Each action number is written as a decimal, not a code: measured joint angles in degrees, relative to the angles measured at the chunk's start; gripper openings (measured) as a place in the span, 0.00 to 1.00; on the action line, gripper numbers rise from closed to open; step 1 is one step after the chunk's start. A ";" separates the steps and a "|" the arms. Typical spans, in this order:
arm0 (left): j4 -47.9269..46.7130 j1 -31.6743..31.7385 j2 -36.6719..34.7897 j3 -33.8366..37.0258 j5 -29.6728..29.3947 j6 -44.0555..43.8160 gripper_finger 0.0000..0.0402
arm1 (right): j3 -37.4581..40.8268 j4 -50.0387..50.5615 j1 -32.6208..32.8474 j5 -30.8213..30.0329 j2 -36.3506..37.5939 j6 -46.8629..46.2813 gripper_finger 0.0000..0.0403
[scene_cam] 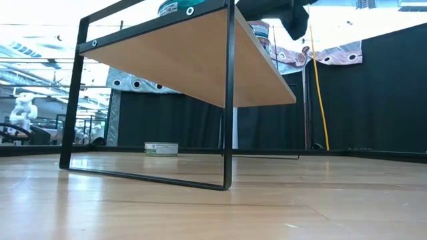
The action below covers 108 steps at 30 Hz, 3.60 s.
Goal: Stack canned seafood by type on shelf
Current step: Put the light blue tuna can on the shelf, then adjust the green tuna cans on the shelf, then stack the green tuna can on top of the green tuna can on the shelf
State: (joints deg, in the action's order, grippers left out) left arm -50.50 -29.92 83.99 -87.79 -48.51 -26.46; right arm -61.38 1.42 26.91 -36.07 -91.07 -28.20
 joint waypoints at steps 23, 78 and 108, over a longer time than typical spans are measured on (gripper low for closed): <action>-7.20 2.75 1.97 0.07 -5.77 -1.69 0.56 | -1.10 8.09 2.26 -3.31 2.45 1.98 0.00; -21.75 10.79 3.06 0.28 -1.30 1.47 0.56 | -8.80 51.27 4.60 19.57 14.31 -23.89 0.00; 17.06 9.96 -10.19 21.73 4.64 13.35 0.56 | -8.71 51.78 34.46 37.85 -3.24 -89.75 0.00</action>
State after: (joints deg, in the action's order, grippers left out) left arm -33.44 -19.96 73.80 -66.06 -43.88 -13.11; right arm -70.08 53.21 61.37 1.79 -94.31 -117.95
